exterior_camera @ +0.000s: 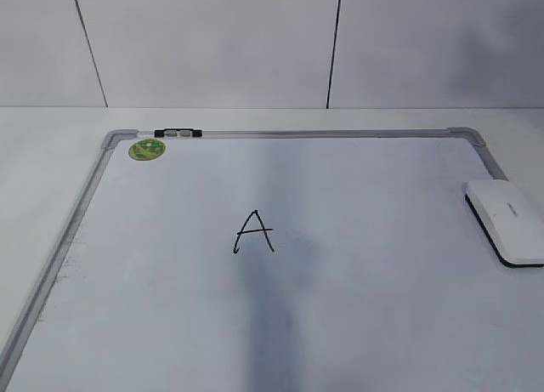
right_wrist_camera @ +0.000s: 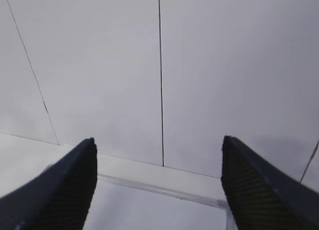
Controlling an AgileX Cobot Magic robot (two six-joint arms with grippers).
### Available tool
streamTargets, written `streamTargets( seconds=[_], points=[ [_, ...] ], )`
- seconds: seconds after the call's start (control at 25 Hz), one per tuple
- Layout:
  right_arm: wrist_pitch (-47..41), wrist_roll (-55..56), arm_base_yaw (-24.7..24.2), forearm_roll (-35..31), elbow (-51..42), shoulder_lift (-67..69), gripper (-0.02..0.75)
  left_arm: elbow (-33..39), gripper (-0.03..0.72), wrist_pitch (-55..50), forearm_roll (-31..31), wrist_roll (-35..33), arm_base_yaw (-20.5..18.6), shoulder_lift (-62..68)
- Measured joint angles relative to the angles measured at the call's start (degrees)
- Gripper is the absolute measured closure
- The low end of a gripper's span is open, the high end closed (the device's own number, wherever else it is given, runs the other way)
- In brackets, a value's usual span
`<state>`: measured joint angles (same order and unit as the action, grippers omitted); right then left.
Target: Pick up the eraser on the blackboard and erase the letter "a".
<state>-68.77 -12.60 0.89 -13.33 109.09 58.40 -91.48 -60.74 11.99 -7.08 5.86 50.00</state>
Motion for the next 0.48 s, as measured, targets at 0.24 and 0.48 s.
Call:
streamTargets(
  seconds=[0.24, 0.48],
  points=[
    [0.7, 0.0, 0.0, -0.4, -1.4, -4.0, 0.145, 2.9, 0.078, -1.0, -0.9, 0.0, 0.0, -4.1],
    [3.7, -0.1, 0.0, -0.5, -15.0, -10.8, 0.145, 8.2, 0.08, -3.7, -2.6, 0.0, 0.0, -8.7]
  ],
)
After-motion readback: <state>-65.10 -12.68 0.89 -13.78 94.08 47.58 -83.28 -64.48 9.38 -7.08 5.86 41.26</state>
